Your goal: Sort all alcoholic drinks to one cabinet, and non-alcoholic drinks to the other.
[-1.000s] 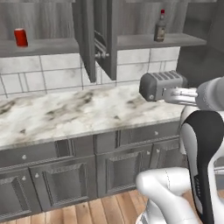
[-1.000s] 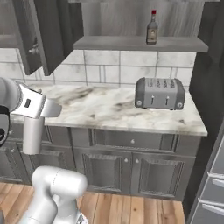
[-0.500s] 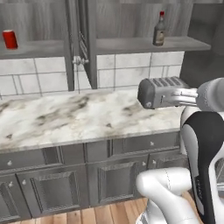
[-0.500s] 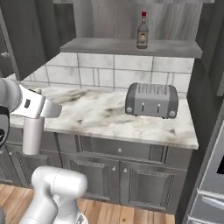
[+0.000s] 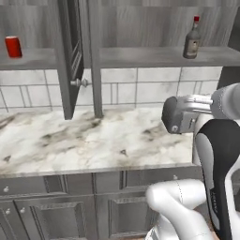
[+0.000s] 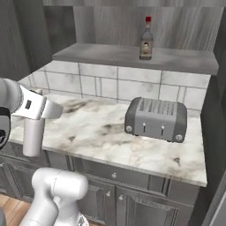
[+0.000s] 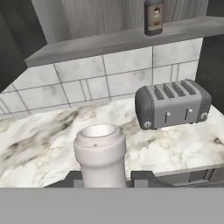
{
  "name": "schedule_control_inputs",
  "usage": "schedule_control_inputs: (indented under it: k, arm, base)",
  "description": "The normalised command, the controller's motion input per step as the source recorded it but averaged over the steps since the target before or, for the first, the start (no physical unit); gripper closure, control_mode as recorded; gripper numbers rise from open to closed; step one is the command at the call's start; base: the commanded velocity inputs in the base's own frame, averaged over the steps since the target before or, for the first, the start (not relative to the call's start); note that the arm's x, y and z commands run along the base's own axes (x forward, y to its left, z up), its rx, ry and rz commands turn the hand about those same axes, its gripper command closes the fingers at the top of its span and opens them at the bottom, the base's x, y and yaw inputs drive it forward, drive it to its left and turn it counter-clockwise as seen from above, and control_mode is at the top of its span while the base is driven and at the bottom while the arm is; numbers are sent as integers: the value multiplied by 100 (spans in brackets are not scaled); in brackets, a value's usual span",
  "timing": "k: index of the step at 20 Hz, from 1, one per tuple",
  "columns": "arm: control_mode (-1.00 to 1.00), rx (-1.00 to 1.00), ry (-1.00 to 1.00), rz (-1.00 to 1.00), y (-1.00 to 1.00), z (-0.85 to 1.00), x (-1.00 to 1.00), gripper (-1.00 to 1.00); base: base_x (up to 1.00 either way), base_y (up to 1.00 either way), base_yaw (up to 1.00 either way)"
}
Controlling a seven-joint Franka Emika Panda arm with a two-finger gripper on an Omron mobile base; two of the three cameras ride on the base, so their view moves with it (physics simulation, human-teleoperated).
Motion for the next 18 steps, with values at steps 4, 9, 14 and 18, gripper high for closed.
schedule_control_inputs:
  k: [4,9,14,18]
  arm:
    - [100,0,0,0,0,0,0,100]
    - [100,0,0,0,0,0,0,100]
    - [100,0,0,0,0,0,0,100]
    - [100,0,0,0,0,0,0,100]
  base:
    - [58,-4,-4]
    - [63,0,-17]
    - [63,0,-24]
    - [66,0,-20]
